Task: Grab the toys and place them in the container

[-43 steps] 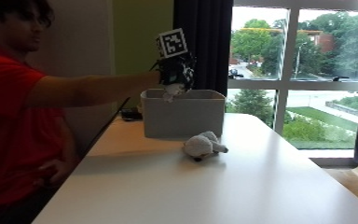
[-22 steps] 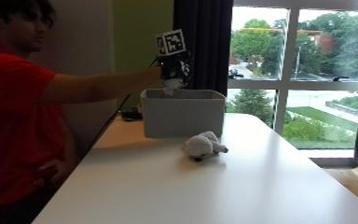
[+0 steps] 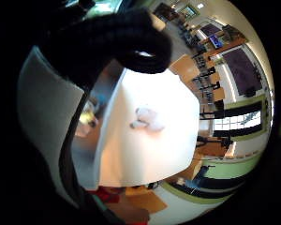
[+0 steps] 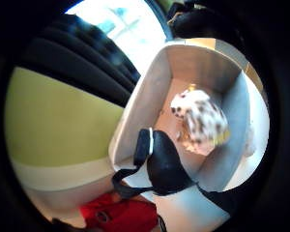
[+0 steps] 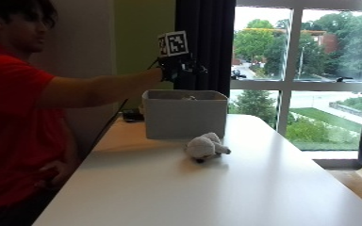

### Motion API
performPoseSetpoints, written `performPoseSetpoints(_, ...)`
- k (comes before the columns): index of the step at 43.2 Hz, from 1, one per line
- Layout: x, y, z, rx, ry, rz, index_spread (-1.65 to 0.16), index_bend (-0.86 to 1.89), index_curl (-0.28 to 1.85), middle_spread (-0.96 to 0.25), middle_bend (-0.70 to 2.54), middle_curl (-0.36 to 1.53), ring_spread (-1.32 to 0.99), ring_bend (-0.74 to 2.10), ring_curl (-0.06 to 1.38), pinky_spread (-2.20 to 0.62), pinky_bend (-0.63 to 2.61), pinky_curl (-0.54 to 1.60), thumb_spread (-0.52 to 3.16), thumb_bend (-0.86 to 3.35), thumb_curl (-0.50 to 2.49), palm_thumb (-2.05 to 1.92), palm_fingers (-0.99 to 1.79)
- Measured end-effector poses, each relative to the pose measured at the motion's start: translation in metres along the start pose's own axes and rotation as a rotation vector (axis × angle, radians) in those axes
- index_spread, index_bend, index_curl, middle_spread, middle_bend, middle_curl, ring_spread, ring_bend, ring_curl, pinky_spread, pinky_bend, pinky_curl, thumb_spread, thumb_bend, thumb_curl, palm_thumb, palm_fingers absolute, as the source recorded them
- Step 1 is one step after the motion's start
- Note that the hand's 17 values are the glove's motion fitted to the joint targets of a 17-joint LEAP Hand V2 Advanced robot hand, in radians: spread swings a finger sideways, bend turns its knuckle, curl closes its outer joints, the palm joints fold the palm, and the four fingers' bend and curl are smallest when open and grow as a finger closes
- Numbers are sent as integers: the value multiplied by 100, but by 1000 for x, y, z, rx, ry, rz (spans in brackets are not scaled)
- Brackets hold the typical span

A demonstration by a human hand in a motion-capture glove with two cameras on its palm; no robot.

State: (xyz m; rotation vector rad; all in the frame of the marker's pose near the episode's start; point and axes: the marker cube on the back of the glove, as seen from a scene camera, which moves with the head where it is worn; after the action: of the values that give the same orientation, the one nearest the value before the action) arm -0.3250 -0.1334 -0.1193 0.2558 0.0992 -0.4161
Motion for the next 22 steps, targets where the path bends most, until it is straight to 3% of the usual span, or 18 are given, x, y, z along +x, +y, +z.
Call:
performPoseSetpoints(2,7,0,-2,12,-4,69,-54,21,81,-25,31,56,-22,72,35,-11,99,42,98,-9,92,3,-10)
performPoseSetpoints(7,32,16,-1,34,-13,-58,-54,23,77,-21,26,52,-16,58,28,-3,89,36,106,-6,80,-4,-9)
performPoseSetpoints(22,128,57,22,40,-21,40,-51,23,68,-15,19,47,-11,47,25,7,80,32,117,-5,57,-4,1)
